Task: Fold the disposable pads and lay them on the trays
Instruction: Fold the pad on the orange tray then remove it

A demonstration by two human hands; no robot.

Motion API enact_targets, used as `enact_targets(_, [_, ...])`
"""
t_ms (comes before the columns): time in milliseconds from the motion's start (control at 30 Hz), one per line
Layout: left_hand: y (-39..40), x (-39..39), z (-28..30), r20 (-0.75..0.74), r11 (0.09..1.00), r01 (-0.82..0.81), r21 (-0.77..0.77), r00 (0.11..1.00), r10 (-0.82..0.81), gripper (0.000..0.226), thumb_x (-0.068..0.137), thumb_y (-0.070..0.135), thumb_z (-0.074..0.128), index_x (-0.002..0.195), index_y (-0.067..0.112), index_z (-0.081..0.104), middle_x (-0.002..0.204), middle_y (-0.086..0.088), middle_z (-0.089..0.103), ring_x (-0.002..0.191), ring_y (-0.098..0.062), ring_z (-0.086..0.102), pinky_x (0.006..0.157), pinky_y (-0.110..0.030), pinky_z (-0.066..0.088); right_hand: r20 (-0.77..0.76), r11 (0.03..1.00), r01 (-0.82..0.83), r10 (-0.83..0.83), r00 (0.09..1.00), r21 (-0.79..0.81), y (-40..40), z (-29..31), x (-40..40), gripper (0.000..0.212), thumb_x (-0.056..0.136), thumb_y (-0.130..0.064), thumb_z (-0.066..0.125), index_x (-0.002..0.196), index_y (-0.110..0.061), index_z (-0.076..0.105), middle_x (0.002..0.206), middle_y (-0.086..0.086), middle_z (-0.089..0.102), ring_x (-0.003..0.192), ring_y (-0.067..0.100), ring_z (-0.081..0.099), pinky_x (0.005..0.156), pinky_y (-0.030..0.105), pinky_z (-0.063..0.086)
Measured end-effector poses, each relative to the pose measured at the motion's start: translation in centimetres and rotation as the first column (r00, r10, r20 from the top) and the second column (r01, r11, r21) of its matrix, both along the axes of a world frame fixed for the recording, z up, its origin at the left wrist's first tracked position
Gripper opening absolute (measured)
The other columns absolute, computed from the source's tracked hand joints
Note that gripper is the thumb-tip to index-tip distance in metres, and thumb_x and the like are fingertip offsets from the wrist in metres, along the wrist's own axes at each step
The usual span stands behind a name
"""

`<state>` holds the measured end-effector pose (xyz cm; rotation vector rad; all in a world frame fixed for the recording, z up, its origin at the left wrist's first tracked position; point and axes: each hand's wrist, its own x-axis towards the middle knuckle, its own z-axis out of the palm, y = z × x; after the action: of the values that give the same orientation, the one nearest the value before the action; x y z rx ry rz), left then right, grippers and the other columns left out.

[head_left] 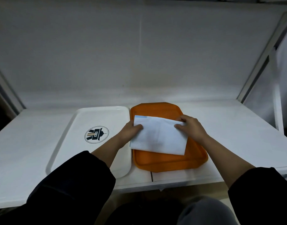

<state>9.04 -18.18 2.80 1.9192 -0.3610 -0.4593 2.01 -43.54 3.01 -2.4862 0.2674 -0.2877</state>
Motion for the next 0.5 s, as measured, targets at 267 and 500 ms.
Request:
enact_targets(267, [-1.2, 1.3, -3.4, 0.178, 0.962, -0.078, 0.262, 0.984, 0.031, 0.040, 0.092, 0.017, 0.054, 0.131, 0.009, 0.048, 0.127, -0.009, 0.058, 0.114, -0.025, 0.054, 0.085, -0.026, 0.039, -0.060, 0.734, 0.171, -0.175, 0.983, 0.657, 0.7, -4.0, 0.1, 0.018, 0.088, -0.016, 0.063, 0.105, -0.016, 0.058, 0.110, 0.005, 0.065, 0.095, 0.018, 0.062, 0.090, 0.041, 0.051])
enact_targets(500, [-1.3, 1.7, -6.3, 0.420, 0.839, -0.208, 0.503, 0.907, -0.027, 0.060, 0.091, 0.028, 0.050, 0.143, 0.016, 0.021, 0.110, -0.010, 0.064, 0.097, -0.033, 0.062, 0.083, -0.034, 0.040, -0.072, 0.907, 0.250, -0.240, 0.968, 0.340, 1.2, -7.0, 1.2, 0.049, 0.094, -0.015, 0.051, 0.139, -0.012, 0.033, 0.118, 0.009, 0.056, 0.096, 0.024, 0.057, 0.078, 0.031, 0.043])
